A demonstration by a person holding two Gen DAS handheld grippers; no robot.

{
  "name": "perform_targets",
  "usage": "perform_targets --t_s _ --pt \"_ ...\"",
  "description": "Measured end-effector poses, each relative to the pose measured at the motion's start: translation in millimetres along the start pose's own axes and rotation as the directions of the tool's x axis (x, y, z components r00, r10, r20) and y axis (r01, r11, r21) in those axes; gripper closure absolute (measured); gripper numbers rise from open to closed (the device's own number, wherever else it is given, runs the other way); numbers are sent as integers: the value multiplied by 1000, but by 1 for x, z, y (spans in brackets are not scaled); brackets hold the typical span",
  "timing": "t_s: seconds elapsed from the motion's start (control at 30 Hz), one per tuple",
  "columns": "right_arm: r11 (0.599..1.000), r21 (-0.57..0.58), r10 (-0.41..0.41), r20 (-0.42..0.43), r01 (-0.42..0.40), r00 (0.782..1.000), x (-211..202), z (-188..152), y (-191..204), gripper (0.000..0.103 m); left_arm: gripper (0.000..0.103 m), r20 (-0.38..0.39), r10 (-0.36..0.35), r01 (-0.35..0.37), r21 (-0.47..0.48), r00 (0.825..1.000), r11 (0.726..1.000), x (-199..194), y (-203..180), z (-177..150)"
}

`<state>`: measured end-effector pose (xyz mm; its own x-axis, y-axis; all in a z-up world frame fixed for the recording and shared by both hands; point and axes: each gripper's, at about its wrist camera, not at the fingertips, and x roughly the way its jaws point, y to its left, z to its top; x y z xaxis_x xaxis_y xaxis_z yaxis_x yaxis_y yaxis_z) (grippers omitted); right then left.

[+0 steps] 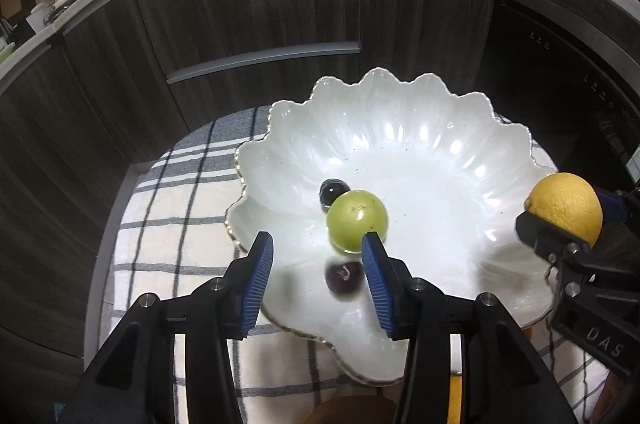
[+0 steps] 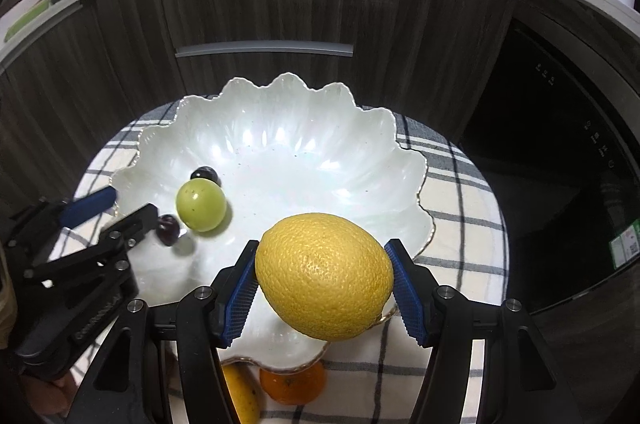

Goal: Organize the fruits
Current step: 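Open left tool to drop the plum in the bowl while right tool releases the lemon, then withdraw both open tools from the bowl back over the remaining fruits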

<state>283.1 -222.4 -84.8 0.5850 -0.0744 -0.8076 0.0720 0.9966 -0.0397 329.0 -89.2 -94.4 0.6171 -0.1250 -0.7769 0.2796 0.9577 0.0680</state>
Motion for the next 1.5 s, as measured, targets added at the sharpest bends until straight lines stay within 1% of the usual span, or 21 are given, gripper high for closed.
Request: perform_targets --t_s 0.03,0.07,0.1,0.13,0.2,0.27,0.5,0.6,0.67,0.8,1.0,1.5 --pt "1000 -1 -7 3 7 1000 -1 0 0 40 55 -1 5 -5 -1 1000 1000 0 1 0" --pt "1000 -4 -18 9 18 1000 -2 0 0 40 52 0 9 -9 -1 1000 1000 -1 2 -1" --pt "999 -9 -35 27 35 999 -5 0 1 39 48 2 15 -15 0 1000 1000 -2 2 -1" --pt "998 -15 -52 45 53 998 -9 1 1 37 47 7 23 -23 1 1000 1000 -4 3 -1" --pt "997 -19 -73 73 75 995 -16 3 1 27 44 13 32 -32 0 999 999 -8 3 0" --pt "995 -20 -94 103 96 990 -24 5 2 24 40 23 37 -37 -4 999 999 -14 4 1" --pt "994 -5 -104 151 106 983 -51 6 -2 24 24 86 79 -80 2 993 997 -46 4 5" --pt "995 6 -99 163 99 982 -63 3 -2 24 23 102 86 -87 2 991 996 -60 4 4" --pt "996 14 -92 168 91 981 -70 1 -2 24 19 112 88 -89 0 990 996 -68 5 2" --pt "996 26 -84 173 81 981 -86 -5 -2 24 19 128 90 -90 -6 988 996 -88 5 -9" --pt "998 33 -63 175 58 983 -105 -19 1 24 19 123 83 -80 -31 989 996 -108 7 -29" --pt "996 80 -54 154 42 987 -126 -58 3 24 19 113 92 -83 -82 989 993 -132 11 -72"
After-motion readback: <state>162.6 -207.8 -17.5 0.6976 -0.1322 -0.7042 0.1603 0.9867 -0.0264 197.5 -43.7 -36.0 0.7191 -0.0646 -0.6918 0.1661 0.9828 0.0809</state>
